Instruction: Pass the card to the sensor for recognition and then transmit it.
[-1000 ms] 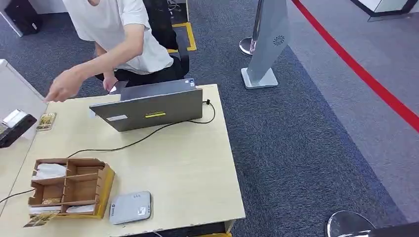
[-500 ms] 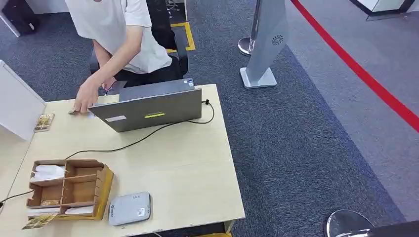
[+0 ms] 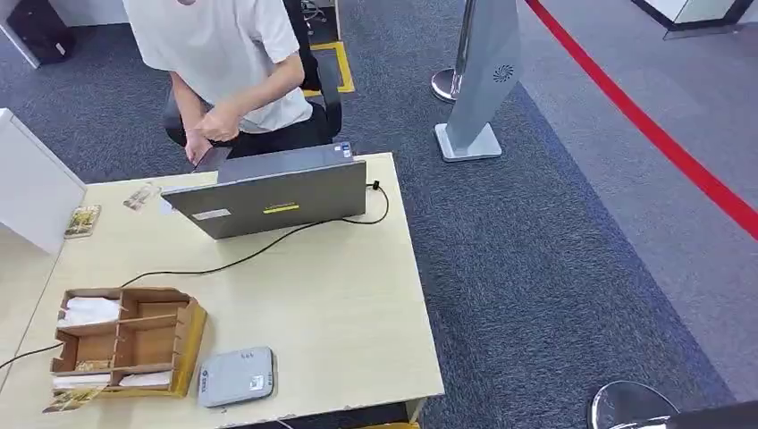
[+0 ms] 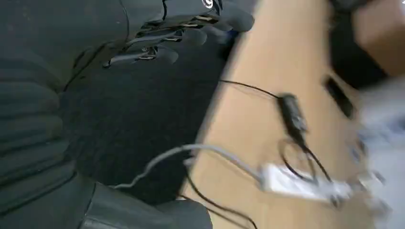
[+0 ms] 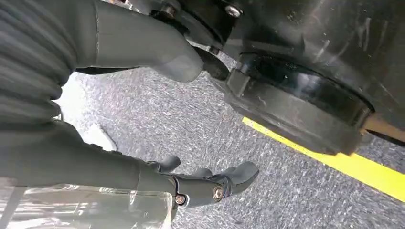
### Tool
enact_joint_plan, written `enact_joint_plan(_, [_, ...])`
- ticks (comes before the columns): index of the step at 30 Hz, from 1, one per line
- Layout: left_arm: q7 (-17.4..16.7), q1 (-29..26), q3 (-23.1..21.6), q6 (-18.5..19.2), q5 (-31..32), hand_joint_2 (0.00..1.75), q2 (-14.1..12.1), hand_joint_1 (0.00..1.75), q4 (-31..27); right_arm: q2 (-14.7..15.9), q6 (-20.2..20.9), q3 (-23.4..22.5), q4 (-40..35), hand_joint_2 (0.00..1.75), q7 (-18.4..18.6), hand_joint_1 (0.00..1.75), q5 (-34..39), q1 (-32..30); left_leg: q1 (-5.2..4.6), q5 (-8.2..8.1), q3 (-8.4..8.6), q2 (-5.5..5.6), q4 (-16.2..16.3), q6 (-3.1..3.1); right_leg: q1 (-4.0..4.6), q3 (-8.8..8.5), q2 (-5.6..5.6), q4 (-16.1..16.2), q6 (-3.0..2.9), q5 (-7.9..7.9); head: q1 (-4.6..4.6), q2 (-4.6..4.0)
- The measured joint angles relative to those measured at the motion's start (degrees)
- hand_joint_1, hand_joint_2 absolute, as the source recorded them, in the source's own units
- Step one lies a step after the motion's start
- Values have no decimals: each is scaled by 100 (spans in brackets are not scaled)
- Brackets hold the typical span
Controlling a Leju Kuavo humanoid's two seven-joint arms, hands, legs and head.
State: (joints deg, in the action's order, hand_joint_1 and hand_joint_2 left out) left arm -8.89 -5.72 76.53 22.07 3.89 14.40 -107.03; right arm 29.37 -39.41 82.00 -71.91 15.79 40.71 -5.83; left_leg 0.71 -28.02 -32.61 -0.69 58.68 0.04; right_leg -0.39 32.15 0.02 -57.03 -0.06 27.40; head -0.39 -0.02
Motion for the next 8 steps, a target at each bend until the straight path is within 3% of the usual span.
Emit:
enact_joint_plan(4, [-244,237,666,-865,18,175,343,0,1125,46,0,242,46,175,-252,0,376,183,0,0,0,9,0,0,-1,-2,-9,0,0,1,2,0])
enact_joint_plan(6, [-580,289,668,-1231,-193,175,453,0,1729,57,7,392,105,175,-337,0,440,279,-1,2,-4,29,0,3,-1,-8,-28,0,1,2,2,0])
enact_joint_plan(8, [-665,315,672,-1514,3,175,536,0,2325,61,28,485,179,175,-383,0,436,343,0,5,-2,35,0,7,-1,-13,-34,0,1,3,9,0])
